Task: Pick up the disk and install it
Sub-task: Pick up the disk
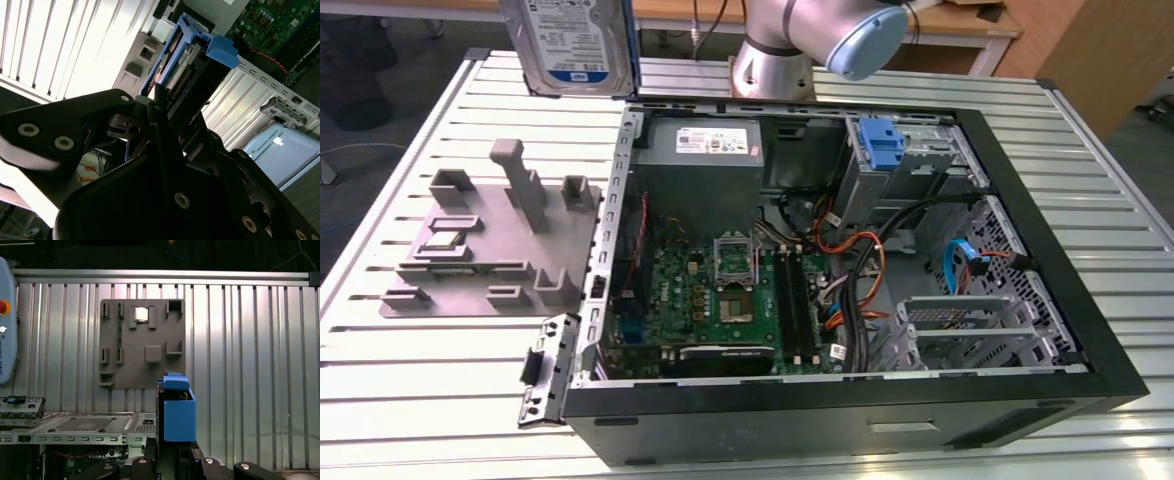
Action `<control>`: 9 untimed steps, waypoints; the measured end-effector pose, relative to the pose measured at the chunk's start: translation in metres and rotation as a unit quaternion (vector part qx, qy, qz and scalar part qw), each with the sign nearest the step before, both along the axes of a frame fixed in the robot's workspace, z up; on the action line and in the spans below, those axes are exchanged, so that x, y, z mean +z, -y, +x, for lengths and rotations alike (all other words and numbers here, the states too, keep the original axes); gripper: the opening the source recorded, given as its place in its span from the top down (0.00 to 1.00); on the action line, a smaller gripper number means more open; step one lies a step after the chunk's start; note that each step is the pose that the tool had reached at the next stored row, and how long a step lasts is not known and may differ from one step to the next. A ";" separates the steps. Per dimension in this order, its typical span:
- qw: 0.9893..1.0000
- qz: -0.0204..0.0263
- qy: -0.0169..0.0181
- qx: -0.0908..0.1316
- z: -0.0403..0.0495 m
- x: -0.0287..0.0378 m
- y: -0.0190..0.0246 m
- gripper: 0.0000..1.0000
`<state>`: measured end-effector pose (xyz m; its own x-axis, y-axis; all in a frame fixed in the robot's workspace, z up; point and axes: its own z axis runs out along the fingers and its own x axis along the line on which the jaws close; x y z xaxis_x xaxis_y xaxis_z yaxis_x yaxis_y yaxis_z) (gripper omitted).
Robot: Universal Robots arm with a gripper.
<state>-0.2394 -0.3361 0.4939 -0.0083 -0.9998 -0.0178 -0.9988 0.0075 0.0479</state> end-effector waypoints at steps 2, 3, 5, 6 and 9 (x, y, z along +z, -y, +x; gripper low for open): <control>1.000 0.000 0.000 0.000 0.0032 -0.0001 0.0000 0.65; 1.000 0.000 0.000 0.000 0.0050 -0.0001 0.0000 0.65; 1.000 0.000 0.000 0.000 0.0083 -0.0001 0.0000 0.65; 1.000 0.000 0.000 0.000 0.0100 -0.0001 0.0000 0.65; 1.000 0.000 0.000 0.000 0.0151 -0.0002 0.0000 0.65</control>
